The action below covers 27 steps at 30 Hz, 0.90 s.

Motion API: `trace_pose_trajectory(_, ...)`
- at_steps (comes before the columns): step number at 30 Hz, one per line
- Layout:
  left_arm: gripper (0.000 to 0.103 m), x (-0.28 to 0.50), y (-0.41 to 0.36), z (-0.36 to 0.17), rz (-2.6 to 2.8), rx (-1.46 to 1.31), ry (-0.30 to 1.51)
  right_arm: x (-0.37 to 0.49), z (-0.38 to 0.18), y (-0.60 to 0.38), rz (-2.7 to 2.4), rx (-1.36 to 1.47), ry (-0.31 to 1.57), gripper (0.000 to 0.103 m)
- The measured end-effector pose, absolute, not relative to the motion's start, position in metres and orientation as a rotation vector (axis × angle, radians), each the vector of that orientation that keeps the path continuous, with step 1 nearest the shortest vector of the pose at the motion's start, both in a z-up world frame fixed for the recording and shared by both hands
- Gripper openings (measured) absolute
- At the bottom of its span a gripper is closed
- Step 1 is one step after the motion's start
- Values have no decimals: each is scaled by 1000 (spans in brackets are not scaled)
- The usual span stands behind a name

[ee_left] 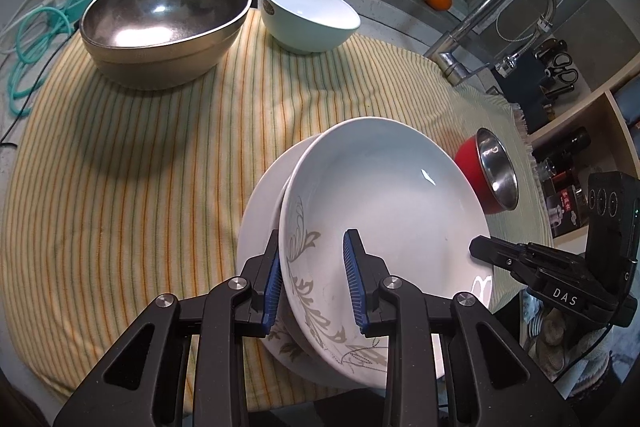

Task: Organize plates and bowls
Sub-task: 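Lower the oval plate onto the floral plate stack and open both tools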

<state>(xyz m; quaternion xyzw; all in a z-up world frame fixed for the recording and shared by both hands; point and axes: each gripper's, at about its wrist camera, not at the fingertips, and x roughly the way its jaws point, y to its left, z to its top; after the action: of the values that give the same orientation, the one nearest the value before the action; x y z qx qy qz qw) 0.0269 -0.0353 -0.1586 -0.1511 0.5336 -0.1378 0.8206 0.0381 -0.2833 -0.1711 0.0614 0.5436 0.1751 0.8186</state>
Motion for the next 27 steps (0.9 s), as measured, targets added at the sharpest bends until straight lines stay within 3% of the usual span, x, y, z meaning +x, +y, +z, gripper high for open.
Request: trace_pose_trajectory(27, 27, 26, -59, -156, -265, -79, 1144, 36, -178, -271, 327, -6, 1158, 11)
